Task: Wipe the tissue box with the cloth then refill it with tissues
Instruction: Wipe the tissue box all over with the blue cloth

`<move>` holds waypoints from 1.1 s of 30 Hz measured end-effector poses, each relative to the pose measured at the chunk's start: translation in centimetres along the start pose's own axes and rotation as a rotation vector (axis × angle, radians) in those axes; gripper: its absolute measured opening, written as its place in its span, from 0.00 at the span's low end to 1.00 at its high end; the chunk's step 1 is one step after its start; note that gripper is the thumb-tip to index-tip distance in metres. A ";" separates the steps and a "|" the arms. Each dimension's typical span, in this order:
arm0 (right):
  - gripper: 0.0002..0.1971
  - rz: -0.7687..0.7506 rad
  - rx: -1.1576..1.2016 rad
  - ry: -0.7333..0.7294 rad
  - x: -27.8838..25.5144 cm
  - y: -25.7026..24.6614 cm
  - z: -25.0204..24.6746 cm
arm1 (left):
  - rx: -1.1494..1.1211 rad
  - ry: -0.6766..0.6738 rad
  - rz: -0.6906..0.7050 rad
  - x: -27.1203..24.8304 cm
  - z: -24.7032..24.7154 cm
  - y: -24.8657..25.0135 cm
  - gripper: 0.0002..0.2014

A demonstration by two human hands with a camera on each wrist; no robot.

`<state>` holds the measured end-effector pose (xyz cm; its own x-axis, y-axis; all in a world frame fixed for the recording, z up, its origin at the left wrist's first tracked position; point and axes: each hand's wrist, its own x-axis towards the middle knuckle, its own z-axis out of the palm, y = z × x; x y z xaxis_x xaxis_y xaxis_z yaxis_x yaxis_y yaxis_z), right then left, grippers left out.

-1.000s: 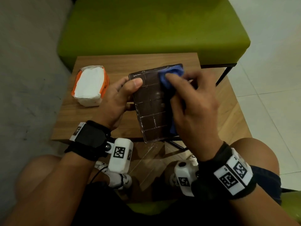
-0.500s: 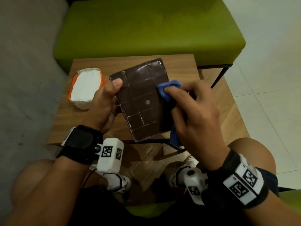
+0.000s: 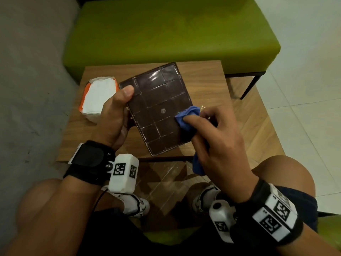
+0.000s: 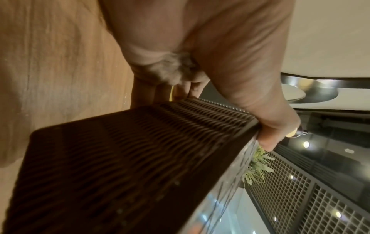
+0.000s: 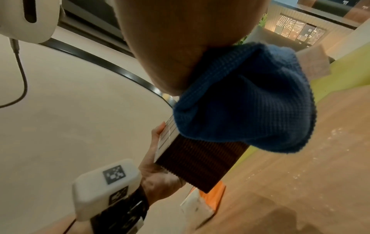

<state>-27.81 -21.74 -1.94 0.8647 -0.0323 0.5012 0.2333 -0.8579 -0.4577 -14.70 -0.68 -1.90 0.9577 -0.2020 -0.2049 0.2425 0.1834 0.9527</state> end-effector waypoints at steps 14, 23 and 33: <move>0.16 -0.080 0.088 0.012 2.5 -3.3 1.2 | 0.168 -0.081 -0.024 0.3 2.6 0.1 0.35; 0.13 -0.122 0.090 -0.029 2.5 -2.8 1.4 | 0.166 -0.118 -0.034 0.3 2.4 -0.8 0.42; 0.09 -0.307 -0.011 -0.158 2.4 -1.5 0.8 | 0.197 -0.032 -0.053 0.1 2.1 -0.6 0.44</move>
<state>-25.77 -20.12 -0.65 0.8133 0.3073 0.4941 0.4894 -0.8206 -0.2951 -15.04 -2.86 -2.00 0.9381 -0.2377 -0.2518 0.2545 -0.0195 0.9669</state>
